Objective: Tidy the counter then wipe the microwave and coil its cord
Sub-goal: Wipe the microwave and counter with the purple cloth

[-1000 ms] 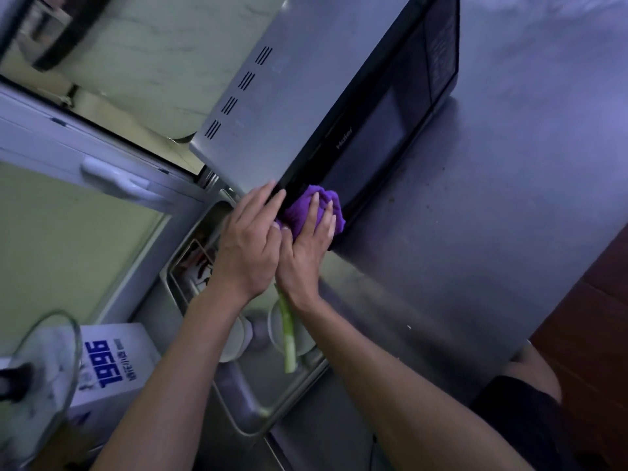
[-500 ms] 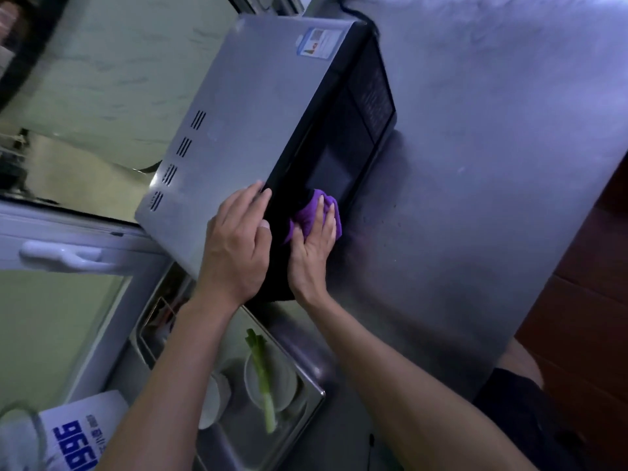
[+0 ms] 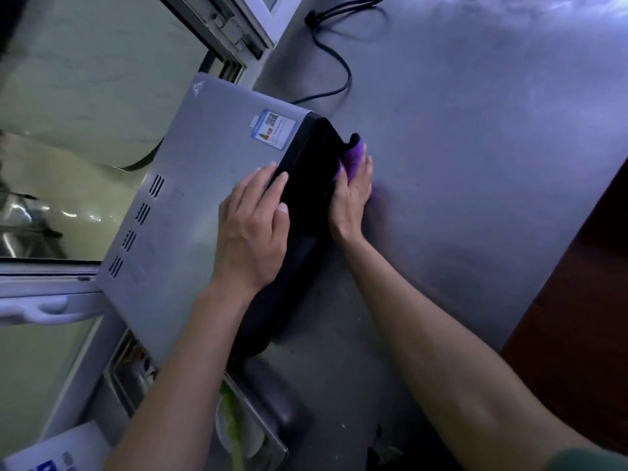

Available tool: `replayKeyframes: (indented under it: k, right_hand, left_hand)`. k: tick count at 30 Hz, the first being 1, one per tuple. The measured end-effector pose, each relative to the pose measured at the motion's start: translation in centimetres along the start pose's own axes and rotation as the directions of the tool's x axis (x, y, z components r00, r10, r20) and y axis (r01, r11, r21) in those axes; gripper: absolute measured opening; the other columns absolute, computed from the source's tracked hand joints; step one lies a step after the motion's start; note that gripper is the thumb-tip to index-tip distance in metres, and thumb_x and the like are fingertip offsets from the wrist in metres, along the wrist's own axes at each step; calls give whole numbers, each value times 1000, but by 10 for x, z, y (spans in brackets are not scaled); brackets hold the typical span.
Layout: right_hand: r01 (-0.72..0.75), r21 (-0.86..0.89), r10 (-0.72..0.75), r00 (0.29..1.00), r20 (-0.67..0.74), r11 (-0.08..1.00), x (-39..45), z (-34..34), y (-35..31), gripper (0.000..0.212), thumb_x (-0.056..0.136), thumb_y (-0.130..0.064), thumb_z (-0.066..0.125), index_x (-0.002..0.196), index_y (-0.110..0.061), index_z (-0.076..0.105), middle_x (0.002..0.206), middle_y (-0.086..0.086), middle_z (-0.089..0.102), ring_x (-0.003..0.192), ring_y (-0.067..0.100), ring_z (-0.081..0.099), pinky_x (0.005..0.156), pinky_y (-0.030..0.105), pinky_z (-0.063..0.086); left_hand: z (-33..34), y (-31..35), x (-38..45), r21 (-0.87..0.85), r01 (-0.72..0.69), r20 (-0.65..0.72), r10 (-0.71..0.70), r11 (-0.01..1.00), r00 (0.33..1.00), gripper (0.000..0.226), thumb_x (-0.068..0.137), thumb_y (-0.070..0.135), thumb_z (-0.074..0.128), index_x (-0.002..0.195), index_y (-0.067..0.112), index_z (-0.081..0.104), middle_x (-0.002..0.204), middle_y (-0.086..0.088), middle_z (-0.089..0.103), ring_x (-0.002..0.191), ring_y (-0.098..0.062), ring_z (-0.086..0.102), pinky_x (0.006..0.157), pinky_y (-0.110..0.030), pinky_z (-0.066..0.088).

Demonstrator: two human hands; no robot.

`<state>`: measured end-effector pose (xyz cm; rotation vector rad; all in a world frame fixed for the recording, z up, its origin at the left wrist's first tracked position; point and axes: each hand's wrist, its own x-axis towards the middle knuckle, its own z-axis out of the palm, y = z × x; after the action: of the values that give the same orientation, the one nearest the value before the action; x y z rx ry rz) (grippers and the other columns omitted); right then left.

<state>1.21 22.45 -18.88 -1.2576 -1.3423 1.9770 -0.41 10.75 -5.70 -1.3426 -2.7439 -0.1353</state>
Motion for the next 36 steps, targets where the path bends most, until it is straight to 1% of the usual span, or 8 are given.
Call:
replayKeyframes:
  k: [9, 17, 23, 26, 29, 31, 34, 36]
  right_hand:
    - [15, -26, -15, 1000, -10, 1000, -25, -2, 24, 59, 103, -25, 48, 157, -21, 25, 165, 0, 19, 153, 11, 9, 125, 36, 4]
    - [-49, -56, 56, 988, 145, 997, -126, 19, 77, 62, 103, -29, 49, 158, -27, 21, 166, -3, 16, 152, 11, 6, 120, 25, 1]
    - [-63, -101, 89, 956, 280, 993, -213, 26, 120, 57, 95, -22, 60, 149, -16, 43, 155, 8, 38, 143, 20, 33, 121, 37, 24]
    - [-31, -150, 93, 899, 428, 988, -237, 18, 135, 36, 91, -20, 62, 127, -13, 62, 124, 18, 63, 111, 36, 60, 99, 52, 48]
    - [22, -124, 47, 850, 524, 992, -250, 2, 136, 18, 91, -20, 60, 107, -22, 69, 89, 15, 71, 67, 24, 61, 64, 40, 51]
    - [81, -180, 34, 831, 555, 980, -255, -9, 133, 19, 92, -23, 61, 109, -27, 69, 89, 8, 72, 70, 17, 60, 67, 39, 52]
    - [173, -271, 23, 805, 592, 947, -257, -27, 129, 23, 91, -23, 65, 114, -27, 69, 99, 4, 73, 86, 18, 67, 85, 41, 55]
    - [248, -332, 16, 779, 626, 910, -257, -40, 128, 24, 90, -23, 66, 113, -28, 69, 104, 3, 72, 95, 20, 68, 83, 36, 55]
  left_hand:
    - [-4, -6, -13, -14, -4, 42, 5, 1000, 999, 46, 100, 20, 37, 143, 14, 51, 153, -5, 43, 141, -21, 37, 111, -42, 34]
    - [-13, -22, -94, 9, 37, 60, -38, 999, 998, 44, 100, 22, 37, 142, 19, 52, 154, -2, 41, 142, -18, 35, 110, -42, 34]
    - [-22, -46, -177, -20, 119, 15, -119, 993, 993, 42, 101, 24, 36, 139, 18, 54, 152, -2, 44, 139, -17, 38, 107, -40, 34]
    - [-21, -54, -221, -39, 131, -20, -132, 991, 991, 41, 100, 21, 39, 136, 14, 57, 150, -6, 46, 140, -22, 38, 112, -45, 34]
    - [-17, -55, -258, -58, 125, -74, -129, 990, 989, 40, 99, 20, 41, 134, 11, 60, 147, -9, 49, 140, -26, 38, 114, -48, 33]
    - [-14, -55, -277, -89, 156, -106, -165, 984, 981, 40, 99, 20, 41, 133, 11, 60, 147, -8, 49, 139, -25, 39, 114, -44, 33]
    - [-5, -54, -300, -160, 210, -147, -233, 965, 961, 39, 98, 19, 42, 131, 9, 62, 144, -8, 52, 136, -26, 42, 113, -42, 34]
    - [5, -52, -313, -215, 239, -158, -275, 947, 948, 37, 98, 16, 45, 128, 7, 64, 138, -9, 57, 130, -27, 47, 111, -43, 37]
